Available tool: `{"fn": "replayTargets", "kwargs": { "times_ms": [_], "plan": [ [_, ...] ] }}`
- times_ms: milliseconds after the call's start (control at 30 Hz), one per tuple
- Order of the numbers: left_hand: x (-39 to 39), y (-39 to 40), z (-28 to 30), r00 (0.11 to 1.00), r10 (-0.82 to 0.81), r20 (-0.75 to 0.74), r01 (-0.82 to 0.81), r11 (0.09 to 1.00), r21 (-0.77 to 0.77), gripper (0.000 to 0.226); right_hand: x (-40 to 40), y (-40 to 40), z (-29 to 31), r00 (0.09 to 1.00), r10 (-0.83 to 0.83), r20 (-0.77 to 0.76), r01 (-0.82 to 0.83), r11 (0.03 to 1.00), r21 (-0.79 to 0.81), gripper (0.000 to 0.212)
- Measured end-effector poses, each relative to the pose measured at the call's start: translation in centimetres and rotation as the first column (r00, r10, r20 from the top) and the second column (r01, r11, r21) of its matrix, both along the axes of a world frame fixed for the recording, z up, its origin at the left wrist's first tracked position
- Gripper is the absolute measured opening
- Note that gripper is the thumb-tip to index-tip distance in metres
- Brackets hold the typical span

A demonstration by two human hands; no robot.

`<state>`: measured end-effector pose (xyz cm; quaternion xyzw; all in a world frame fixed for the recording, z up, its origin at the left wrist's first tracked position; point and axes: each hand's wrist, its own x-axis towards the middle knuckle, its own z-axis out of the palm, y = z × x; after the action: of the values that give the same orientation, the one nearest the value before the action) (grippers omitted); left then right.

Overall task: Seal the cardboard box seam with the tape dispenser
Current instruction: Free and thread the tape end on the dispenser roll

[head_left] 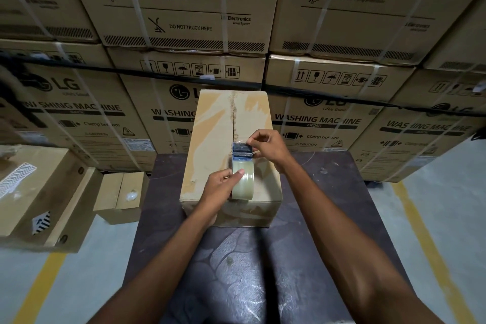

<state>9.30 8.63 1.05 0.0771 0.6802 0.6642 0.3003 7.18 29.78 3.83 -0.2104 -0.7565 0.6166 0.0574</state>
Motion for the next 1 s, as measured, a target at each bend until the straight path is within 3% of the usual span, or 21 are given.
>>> {"fn": "replayTargets", "kwargs": {
  "times_ms": [100, 133, 233, 400, 467, 533, 600, 1000],
  "plan": [
    [-0.2, 0.2, 0.3, 1.000, 0.002, 0.012, -0.002, 1.000, 0.002, 0.026, -0.1, 0.2, 0.4, 1.000, 0.010, 0.027, -0.008, 0.997, -0.072, 0.019],
    [-0.2, 0.1, 0.2, 1.000, -0.005, 0.020, 0.005, 1.000, 0.013, 0.032, -0.1, 0.2, 0.6, 0.999, 0.023, 0.034, -0.020, 0.996, -0.090, 0.025],
    [-0.3, -0.2, 0.0, 1.000, -0.023, -0.002, 0.023, 0.999, 0.038, 0.079, -0.5, 0.2, 0.8, 0.995, 0.086, 0.046, -0.087, 0.996, 0.010, 0.039],
    [-0.7, 0.1, -0.4, 0.999, -0.039, -0.021, 0.039, 0.999, 0.014, 0.096, -1.2, 0.1, -0.2, 0.988, 0.154, 0.022, -0.156, 0.970, 0.188, 0.024],
    [-0.4, 0.2, 0.4, 1.000, -0.009, -0.006, 0.009, 1.000, 0.011, 0.090, -1.2, 0.1, -0.6, 0.990, 0.139, -0.006, -0.136, 0.973, 0.187, 0.015],
    [-0.3, 0.4, 1.2, 0.999, 0.039, 0.034, -0.038, 0.999, -0.024, 0.062, -1.1, 0.0, -0.7, 0.992, 0.127, -0.014, -0.123, 0.977, 0.174, 0.014],
    [-0.3, 0.8, 1.5, 0.991, 0.099, 0.092, -0.097, 0.995, -0.030, 0.048, -1.1, -0.1, -0.8, 0.991, 0.131, -0.014, -0.126, 0.976, 0.176, 0.015],
    [-0.6, 1.6, 1.2, 0.984, 0.159, 0.083, -0.152, 0.985, -0.081, 0.039, -1.7, 0.2, -0.1, 0.956, 0.293, 0.023, -0.292, 0.942, 0.163, 0.017]
  ]
}}
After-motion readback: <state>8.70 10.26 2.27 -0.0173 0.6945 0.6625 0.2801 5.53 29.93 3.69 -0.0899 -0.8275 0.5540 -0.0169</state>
